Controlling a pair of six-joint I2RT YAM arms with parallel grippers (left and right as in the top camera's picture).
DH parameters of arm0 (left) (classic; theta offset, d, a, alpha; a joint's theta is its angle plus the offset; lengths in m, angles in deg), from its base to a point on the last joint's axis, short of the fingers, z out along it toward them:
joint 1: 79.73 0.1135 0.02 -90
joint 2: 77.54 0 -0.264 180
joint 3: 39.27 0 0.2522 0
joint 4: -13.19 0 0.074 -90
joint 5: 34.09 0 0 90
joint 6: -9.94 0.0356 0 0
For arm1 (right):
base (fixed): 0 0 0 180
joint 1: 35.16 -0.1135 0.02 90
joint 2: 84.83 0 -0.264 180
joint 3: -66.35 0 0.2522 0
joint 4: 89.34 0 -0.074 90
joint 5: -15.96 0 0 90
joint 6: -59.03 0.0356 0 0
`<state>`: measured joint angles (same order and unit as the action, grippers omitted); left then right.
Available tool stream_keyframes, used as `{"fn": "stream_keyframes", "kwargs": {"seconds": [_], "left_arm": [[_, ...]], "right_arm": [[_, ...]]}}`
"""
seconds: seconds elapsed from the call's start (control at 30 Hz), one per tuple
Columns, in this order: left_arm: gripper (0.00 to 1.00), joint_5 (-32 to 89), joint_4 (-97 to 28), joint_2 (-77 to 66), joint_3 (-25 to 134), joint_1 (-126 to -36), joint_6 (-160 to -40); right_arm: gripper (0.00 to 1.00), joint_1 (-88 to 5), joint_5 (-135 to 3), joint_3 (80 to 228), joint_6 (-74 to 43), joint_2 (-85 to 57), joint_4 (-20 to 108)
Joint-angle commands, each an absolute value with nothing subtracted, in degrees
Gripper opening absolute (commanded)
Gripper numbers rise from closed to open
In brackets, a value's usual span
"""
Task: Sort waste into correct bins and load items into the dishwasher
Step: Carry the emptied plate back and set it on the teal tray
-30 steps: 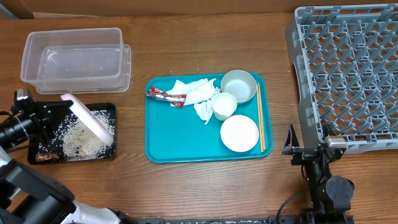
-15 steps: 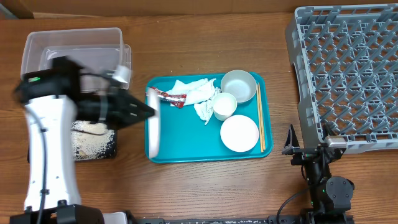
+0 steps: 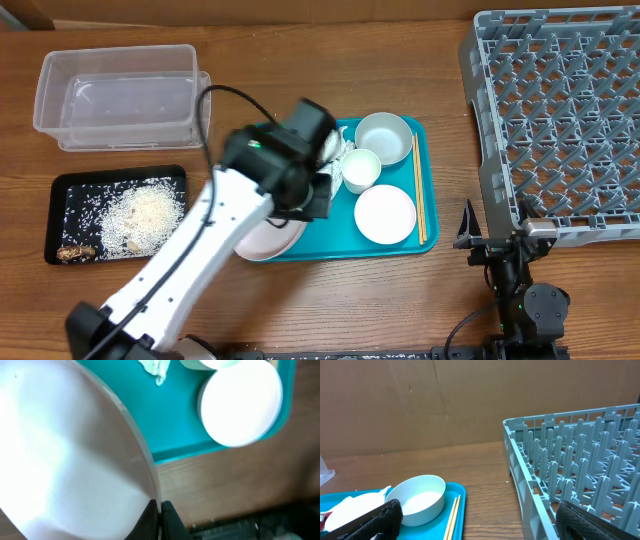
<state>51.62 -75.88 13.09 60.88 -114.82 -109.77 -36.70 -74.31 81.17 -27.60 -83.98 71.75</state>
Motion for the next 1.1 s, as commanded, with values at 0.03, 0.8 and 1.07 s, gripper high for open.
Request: {"fn": "stream_keyframes", "kwargs": {"seconds": [0.03, 0.8, 1.07], "left_arm": [[0.04, 59.3, -74.1, 18.4, 60.8, -120.0, -118.0], [0.06, 66.7, -69.0, 35.6, 60.8, -122.8, -122.6], [0.09, 67.8, -67.1, 35.6, 60.8, -122.8, -122.5]], "right_arm": [[1.00, -36.7, -74.4, 80.6, -27.8, -84.7, 72.1], [1.00, -36.7, -74.4, 80.6, -27.8, -84.7, 72.1], [1.00, -36.7, -74.4, 80.6, -27.8, -84.7, 72.1]]}}
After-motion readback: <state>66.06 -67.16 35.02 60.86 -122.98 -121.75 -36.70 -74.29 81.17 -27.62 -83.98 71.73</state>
